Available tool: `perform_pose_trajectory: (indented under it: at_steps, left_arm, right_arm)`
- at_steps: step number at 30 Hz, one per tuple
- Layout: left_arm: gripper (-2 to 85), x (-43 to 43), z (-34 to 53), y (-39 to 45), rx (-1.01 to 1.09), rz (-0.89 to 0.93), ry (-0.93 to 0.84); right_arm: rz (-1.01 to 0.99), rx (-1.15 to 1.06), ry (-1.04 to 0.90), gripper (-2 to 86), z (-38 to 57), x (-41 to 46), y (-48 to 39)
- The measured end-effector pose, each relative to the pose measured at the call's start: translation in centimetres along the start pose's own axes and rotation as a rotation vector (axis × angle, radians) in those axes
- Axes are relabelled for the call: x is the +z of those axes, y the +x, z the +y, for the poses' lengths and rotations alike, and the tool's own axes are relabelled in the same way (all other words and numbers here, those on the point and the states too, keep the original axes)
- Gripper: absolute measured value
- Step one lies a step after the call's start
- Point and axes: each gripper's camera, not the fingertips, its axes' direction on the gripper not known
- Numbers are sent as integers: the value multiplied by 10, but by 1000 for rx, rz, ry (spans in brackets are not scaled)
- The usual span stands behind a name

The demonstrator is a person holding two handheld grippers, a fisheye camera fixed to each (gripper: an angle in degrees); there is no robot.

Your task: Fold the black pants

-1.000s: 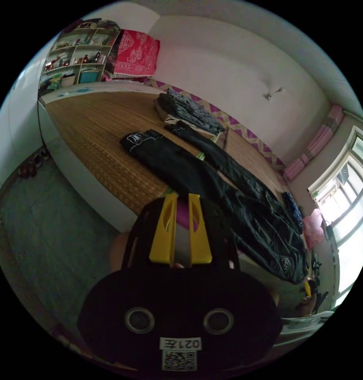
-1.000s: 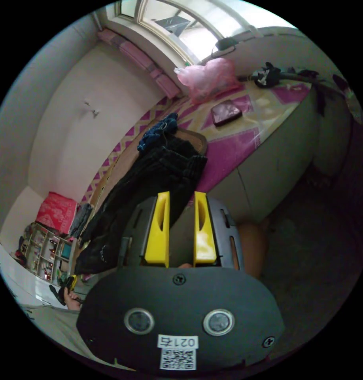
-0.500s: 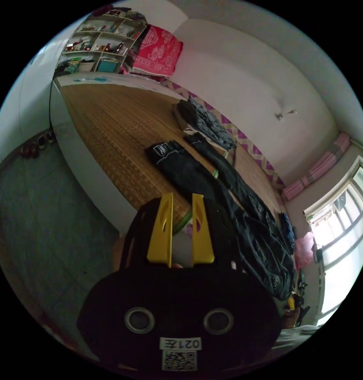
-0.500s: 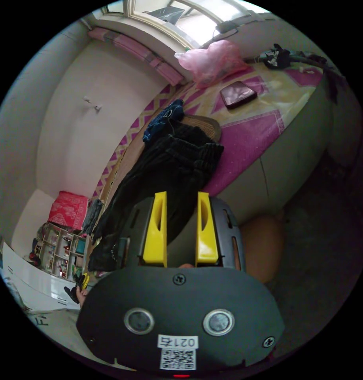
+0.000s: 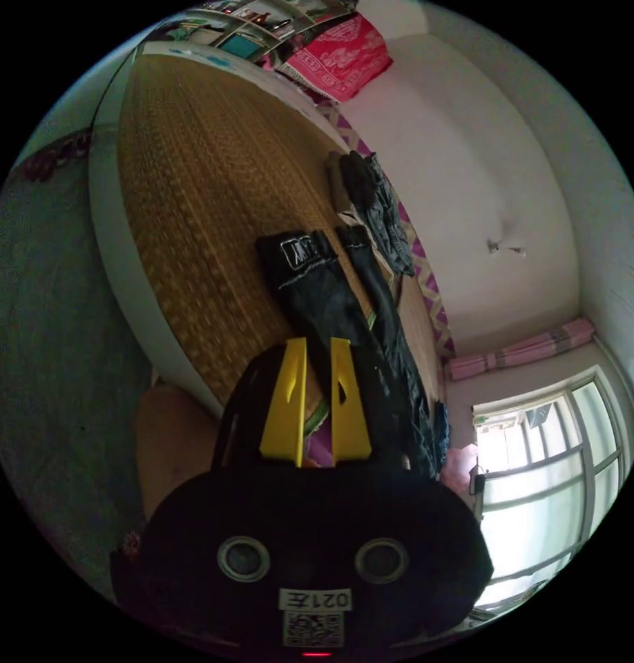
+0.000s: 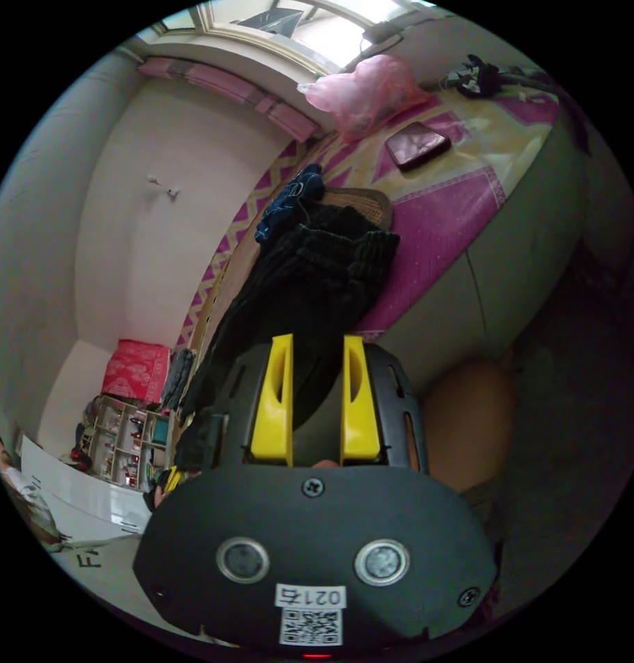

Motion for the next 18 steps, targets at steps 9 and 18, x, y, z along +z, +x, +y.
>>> perform_pose_trajectory:
  at_steps: [9,18]
  left_arm:
    - [-9,4,-22,29,143,17,30]
    - [-10,59,-122,191,497,-73,-16]
  right_arm:
    - [-191,40,27,14,-28,8,2]
    - [-313,-170,-3,9,-166,62,-108]
